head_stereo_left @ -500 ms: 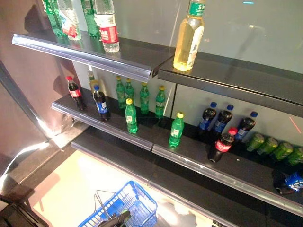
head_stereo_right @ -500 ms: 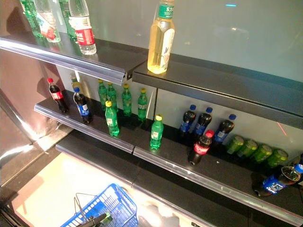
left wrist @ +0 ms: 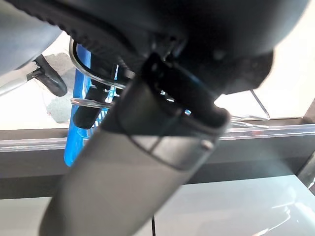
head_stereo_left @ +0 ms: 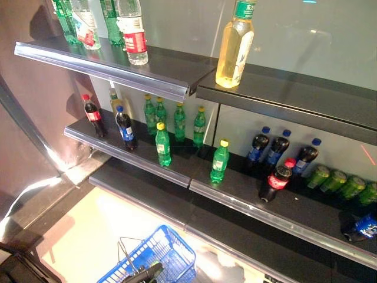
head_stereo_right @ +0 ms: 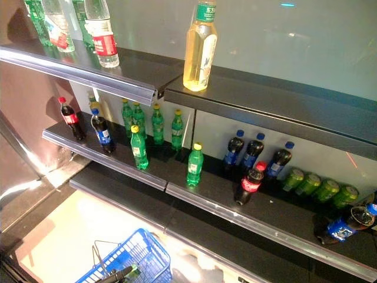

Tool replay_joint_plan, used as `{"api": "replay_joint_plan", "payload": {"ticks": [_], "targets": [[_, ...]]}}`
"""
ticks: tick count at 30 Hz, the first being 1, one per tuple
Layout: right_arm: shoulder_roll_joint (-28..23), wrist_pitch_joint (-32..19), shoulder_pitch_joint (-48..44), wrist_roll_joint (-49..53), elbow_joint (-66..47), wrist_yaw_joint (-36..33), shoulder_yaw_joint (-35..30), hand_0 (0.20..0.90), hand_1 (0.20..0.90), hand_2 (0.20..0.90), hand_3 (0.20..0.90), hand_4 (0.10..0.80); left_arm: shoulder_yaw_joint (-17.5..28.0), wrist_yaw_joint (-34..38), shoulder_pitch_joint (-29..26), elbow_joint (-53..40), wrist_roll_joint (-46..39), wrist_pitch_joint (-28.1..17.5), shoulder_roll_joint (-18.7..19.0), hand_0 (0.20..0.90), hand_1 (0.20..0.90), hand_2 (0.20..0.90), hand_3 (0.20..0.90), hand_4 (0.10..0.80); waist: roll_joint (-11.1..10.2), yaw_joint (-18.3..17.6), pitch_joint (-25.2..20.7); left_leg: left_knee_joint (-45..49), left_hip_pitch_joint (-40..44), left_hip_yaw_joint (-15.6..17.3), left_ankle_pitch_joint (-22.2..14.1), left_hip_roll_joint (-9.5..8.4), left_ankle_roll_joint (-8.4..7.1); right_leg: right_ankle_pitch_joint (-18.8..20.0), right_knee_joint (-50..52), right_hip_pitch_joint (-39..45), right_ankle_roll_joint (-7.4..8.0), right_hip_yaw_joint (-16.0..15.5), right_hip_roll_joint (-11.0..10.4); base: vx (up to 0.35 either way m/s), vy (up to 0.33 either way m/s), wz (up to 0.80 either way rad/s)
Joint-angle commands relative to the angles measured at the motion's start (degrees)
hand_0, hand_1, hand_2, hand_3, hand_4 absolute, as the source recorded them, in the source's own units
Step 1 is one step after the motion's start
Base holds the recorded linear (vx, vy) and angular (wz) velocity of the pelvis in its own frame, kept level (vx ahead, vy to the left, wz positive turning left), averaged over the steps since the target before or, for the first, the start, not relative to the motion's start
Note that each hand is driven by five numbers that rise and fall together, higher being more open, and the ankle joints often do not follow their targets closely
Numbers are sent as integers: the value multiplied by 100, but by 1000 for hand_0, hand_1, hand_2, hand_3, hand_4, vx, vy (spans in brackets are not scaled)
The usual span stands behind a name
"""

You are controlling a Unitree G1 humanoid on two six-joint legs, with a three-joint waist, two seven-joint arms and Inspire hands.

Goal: Pick up the drink and place into the basket.

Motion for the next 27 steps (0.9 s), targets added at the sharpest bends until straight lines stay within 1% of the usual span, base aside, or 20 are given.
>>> {"api": "replay_joint_plan", "payload": {"ticks": [1,6,10,14,19,20,21,22,23,25,27], "targets": [[-137,-242,-434,81,149,-21,41,900,900,900,900,800,230,-844,-657,-232,-1,-201,-58,300,300,300,200,100,187,-58,179,30,-185,-210,-33,-399,345,-256,120,374,-31,-372,208,0,0,0],[-144,-205,-455,119,136,-17,50,900,900,900,900,800,206,-840,-702,-245,-18,-202,-41,300,300,300,200,100,187,-63,176,30,-172,-194,-35,-380,340,-266,118,377,-41,-372,223,-9,-39,0],[-137,-194,-454,118,144,-11,56,900,900,900,900,800,179,-813,-703,-289,-15,-195,-52,300,300,300,200,100,196,-76,167,30,-158,-188,-27,-355,326,-287,110,396,-74,-355,275,-9,-70,0],[-120,-186,-446,102,132,11,104,900,900,900,900,800,166,-776,-703,-333,-67,-205,-56,300,300,300,200,100,218,-84,190,30,-146,-200,-2,-311,310,-339,149,395,-126,-336,336,-17,-100,0],[-112,-179,-435,82,126,-9,174,900,900,900,900,800,136,-756,-641,-407,-125,-199,-85,300,300,300,200,100,224,-41,250,30,-129,-263,61,-205,256,-395,124,439,-221,-359,458,-25,-156,0],[-127,-144,-440,43,117,1,197,900,900,900,900,800,131,-734,-608,-455,-171,-183,-108,300,300,300,200,100,229,-10,286,30,-132,-294,121,-139,206,-411,104,446,-264,-377,506,-30,-131,0],[-132,-143,-441,37,113,-3,198,900,900,900,900,800,130,-731,-601,-466,-180,-182,-112,300,300,300,200,100,231,-4,297,30,-133,-302,135,-129,196,-414,105,447,-272,-382,513,-54,-180,-1],[-149,-127,-456,1,98,-17,217,900,900,900,900,800,125,-726,-573,-506,-211,-182,-141,300,300,300,200,100,238,33,344,30,-151,-338,207,-84,146,-422,95,446,-307,-394,546,-97,-165,1],[-182,-113,-499,-4,73,-69,250,900,900,900,900,800,103,-694,-568,-590,-278,-167,-199,300,300,300,200,100,248,102,440,79,-261,-401,324,2,53,-431,91,425,-356,-421,579,-130,-192,1],[-240,-87,-570,-47,59,-114,269,900,900,900,900,800,88,-672,-576,-662,-319,-155,-261,300,300,300,200,100,263,182,563,143,-446,-481,450,89,-50,-447,98,373,-400,-470,606,-144,-140,3],[-271,-79,-609,-71,58,-142,279,900,900,900,900,800,80,-661,-603,-673,-325,-152,-293,300,300,300,200,100,269,230,655,218,-616,-522,527,155,-112,-463,110,346,-430,-494,613,-124,-103,16]]}}
